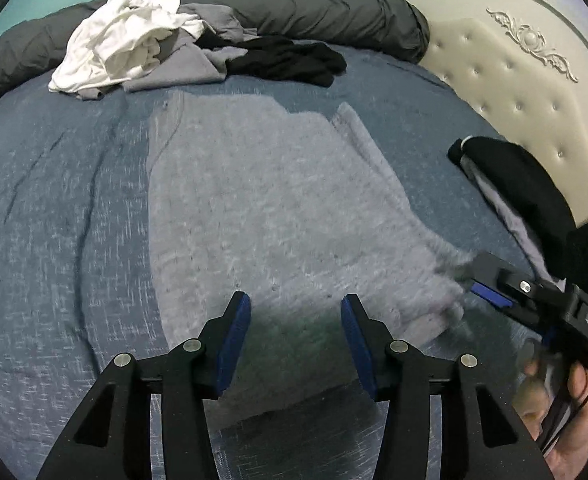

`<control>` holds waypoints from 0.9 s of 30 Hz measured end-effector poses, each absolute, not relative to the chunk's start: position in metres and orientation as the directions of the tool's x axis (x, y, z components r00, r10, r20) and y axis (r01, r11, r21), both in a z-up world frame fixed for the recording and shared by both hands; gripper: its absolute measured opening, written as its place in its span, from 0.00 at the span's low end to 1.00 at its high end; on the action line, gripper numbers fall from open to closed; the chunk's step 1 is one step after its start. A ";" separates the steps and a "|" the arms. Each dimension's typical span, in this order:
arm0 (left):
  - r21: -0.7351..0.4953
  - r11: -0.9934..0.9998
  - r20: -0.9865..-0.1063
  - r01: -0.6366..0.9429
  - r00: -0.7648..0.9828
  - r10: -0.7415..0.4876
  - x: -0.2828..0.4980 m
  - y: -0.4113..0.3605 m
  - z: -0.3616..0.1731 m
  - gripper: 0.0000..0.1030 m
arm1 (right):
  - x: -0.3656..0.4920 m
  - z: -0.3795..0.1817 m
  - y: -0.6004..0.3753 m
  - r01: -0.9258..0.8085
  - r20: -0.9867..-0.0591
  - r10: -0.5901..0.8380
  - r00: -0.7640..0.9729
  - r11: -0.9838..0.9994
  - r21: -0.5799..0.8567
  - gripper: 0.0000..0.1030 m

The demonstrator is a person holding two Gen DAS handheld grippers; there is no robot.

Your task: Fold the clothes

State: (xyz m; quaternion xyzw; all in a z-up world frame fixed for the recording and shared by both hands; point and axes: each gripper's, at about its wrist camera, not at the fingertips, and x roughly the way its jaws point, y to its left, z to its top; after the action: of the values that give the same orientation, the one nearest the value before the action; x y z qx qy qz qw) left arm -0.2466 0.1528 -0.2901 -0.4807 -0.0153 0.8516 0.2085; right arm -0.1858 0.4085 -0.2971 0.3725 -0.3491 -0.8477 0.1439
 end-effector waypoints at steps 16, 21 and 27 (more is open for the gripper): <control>-0.252 -0.888 -0.796 -0.385 -0.440 0.417 -0.238 0.164 -0.292 0.51 | -0.183 -0.263 0.385 0.078 -0.510 -0.396 -0.763 -0.841 0.536 0.07; -0.227 -0.887 -0.828 -0.402 -0.399 0.394 -0.240 0.182 -0.304 0.51 | -0.174 -0.289 0.404 -0.021 -0.583 -0.350 -0.733 -0.845 0.534 0.07; -0.199 -0.896 -0.824 -0.397 -0.428 0.372 -0.237 0.175 -0.296 0.51 | -0.176 -0.320 0.408 -0.085 -0.665 -0.363 -0.653 -0.837 0.540 0.07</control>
State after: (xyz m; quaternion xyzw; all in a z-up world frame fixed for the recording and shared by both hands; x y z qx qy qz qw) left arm -0.2369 0.1746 -0.2958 -0.4840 0.0126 0.8449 0.2274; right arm -0.1756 0.4083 -0.3197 0.4087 -0.2738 -0.8670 0.0802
